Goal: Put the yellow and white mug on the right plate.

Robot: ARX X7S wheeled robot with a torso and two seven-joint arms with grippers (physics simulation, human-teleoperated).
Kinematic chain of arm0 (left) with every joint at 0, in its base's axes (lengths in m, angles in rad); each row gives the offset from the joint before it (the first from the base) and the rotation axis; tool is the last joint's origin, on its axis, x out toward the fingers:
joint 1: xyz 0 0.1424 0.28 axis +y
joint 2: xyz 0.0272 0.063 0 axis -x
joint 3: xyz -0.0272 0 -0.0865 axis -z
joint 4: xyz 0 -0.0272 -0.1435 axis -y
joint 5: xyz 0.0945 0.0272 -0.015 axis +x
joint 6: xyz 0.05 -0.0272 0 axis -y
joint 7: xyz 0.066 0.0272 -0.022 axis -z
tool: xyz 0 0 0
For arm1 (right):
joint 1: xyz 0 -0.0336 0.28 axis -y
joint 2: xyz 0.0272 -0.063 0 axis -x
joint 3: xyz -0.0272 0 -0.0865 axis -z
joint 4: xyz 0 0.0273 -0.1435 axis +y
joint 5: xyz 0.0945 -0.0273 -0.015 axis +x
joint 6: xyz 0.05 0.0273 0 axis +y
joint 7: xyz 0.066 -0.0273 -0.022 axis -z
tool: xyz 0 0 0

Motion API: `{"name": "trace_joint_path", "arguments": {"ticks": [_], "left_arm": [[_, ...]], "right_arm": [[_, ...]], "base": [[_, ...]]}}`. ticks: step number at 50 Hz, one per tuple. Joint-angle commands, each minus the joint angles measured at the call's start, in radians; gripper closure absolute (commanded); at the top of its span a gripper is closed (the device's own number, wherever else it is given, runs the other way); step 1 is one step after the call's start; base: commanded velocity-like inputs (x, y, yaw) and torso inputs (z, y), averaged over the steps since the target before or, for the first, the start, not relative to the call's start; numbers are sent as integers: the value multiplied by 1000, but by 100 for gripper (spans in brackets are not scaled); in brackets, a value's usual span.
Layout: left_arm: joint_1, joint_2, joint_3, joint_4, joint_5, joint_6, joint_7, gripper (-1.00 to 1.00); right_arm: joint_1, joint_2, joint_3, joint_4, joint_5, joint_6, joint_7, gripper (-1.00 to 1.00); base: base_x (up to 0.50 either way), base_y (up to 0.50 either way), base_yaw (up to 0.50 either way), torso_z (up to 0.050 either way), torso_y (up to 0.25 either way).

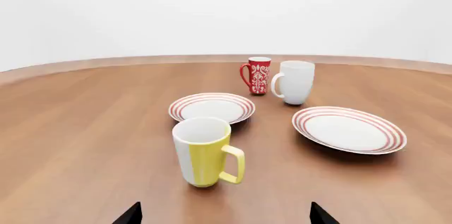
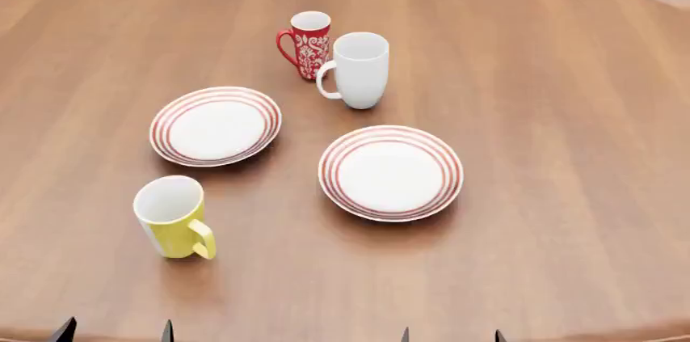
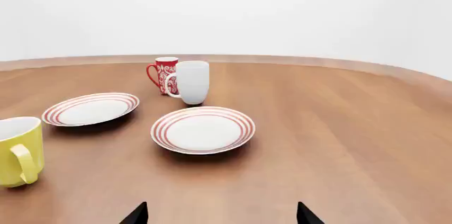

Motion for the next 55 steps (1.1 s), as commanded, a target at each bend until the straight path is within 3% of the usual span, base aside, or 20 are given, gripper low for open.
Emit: {"name": "trace_joint_path", "arguments": {"ticks": [1,29,55], "left_arm": [[2,-18,21,22,-11,-15,-15,-100],[19,-87,108,106,-40,-55,-51,-100],[17,-117,135,123,-73,-60,-81,-100]], "right_arm": [[-9,21,-27,-26,14,14,3,-100],[-20,71,-84,-158,50,83,99,-100],[-23,119,-150,-173,24,64,128,-100]], "base": [[0,0,0,0,0],[0,6,0,0,0],[0,500,0,0,0]]}}
